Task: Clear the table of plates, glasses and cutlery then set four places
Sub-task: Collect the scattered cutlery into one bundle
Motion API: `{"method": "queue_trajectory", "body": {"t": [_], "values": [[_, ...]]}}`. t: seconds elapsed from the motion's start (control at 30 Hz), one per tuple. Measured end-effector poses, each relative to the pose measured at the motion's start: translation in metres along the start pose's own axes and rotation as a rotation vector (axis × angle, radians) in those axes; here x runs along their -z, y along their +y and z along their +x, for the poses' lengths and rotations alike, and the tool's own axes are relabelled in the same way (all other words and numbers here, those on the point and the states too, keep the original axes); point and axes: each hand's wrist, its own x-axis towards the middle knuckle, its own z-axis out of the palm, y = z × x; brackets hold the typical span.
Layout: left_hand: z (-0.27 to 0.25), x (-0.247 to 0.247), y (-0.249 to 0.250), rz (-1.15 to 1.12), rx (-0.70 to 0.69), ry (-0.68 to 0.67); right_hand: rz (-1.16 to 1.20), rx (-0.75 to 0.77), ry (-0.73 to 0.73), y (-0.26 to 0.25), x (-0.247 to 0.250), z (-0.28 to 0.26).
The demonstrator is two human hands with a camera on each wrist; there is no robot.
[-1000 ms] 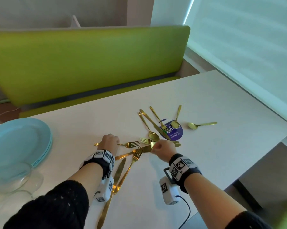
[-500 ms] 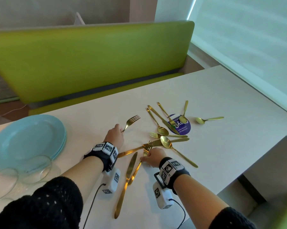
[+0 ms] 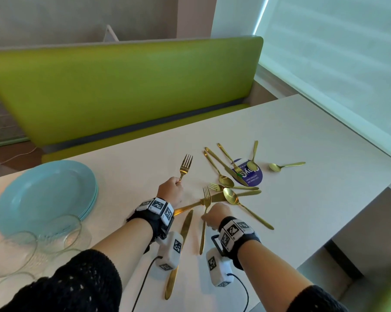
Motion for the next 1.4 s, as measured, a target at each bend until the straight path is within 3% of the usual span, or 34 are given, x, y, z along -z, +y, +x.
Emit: {"method": "queue_trajectory", "body": {"t": [0.23,0.33,0.5,0.67,0.9,1.0,1.17,1.4], "values": [[-0.004,-0.002,0.009,-0.284,0.040,-0.109,0.403,0.235,-0.002,-0.029,0.054,-0.006],[-0.006,-0.005,0.012,-0.358,0.064,-0.165,0.437,0.290,-0.027,-0.039,0.065,-0.006],[-0.012,-0.008,0.020,-0.574,0.097,-0.252,0.369,0.293,-0.032,-0.042,0.061,-0.002],[-0.009,-0.014,0.020,-0.603,0.116,-0.188,0.337,0.285,0.047,-0.041,0.052,0.003],[0.002,-0.021,0.026,-0.492,0.109,-0.101,0.328,0.325,0.032,-0.031,0.065,0.012],[0.008,-0.019,0.027,-0.458,0.102,-0.051,0.274,0.280,0.158,-0.012,0.091,0.025],[0.021,-0.015,0.023,-0.412,0.100,0.011,-0.048,0.107,0.253,0.037,0.121,0.048],[0.023,-0.020,0.025,-0.372,0.091,0.037,-0.214,0.108,0.277,0.059,0.107,0.057]]}}
